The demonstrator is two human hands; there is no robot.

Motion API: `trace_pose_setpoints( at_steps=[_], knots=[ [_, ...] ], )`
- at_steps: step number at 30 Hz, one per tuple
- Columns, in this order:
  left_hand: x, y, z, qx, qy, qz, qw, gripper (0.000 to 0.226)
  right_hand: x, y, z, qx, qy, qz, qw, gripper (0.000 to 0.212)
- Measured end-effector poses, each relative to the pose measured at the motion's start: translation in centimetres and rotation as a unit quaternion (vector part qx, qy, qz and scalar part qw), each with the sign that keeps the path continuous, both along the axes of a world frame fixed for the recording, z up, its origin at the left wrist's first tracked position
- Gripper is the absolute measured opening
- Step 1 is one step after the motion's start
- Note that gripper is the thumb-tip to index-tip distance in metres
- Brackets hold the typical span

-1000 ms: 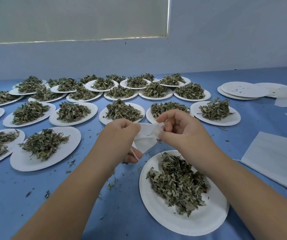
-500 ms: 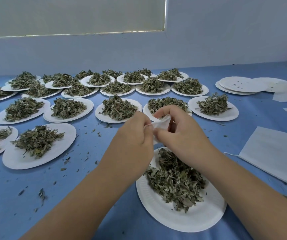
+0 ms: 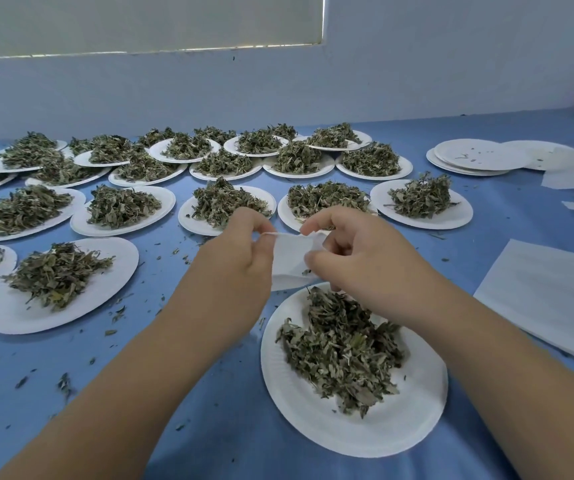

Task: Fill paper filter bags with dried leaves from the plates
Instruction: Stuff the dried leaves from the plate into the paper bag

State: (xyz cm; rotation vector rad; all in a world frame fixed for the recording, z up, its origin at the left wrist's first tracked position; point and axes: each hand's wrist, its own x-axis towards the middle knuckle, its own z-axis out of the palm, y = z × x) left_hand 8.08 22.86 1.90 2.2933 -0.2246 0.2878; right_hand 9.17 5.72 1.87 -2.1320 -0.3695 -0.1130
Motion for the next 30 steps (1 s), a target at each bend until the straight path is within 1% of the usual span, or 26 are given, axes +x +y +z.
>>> trace_pose_setpoints(
  at_steps=[3,6,8,9,11,14,16,20,24,30],
  knots=[
    [0.0,0.1,0.4,-0.084,-0.003,-0.003,0.996,0.018,-0.2,-0.1,0.4,0.006,0.008,0.012,1.000,0.011],
    [-0.1,0.1,0.8,-0.134,-0.018,-0.003,0.991,0.018,-0.6,-0.3,0.7,0.023,-0.005,0.016,1.000,0.018],
    [-0.2,0.3,1.0,-0.146,-0.040,0.001,0.989,0.019,-0.8,-0.6,1.0,0.025,-0.021,0.008,0.999,0.021],
    [-0.2,0.4,1.0,-0.138,-0.056,0.006,0.989,0.019,-0.9,-0.9,1.1,0.017,-0.026,0.008,0.999,0.022],
    [-0.2,0.8,1.0,-0.093,-0.093,0.022,0.991,0.018,-1.1,-1.4,1.2,-0.020,-0.021,0.021,0.999,0.023],
    [-0.2,1.2,0.8,-0.031,-0.115,0.037,0.992,0.015,-1.5,-1.8,1.1,-0.128,0.007,0.047,0.991,0.028],
    [-0.1,1.2,0.6,0.007,-0.112,0.037,0.993,0.015,-1.7,-1.8,0.9,-0.186,0.006,0.054,0.981,0.037],
    [-0.1,0.8,0.2,0.084,-0.072,0.021,0.994,0.010,-2.1,-1.6,1.0,-0.240,-0.003,0.073,0.968,0.045],
    [-0.5,0.5,0.5,0.135,-0.095,0.011,0.986,0.009,-2.4,-1.5,1.0,-0.277,-0.016,0.075,0.958,0.036],
    [-0.7,0.2,1.0,0.181,-0.096,0.027,0.979,0.013,-2.5,-1.3,1.0,-0.307,-0.016,0.054,0.950,0.022]
  ],
)
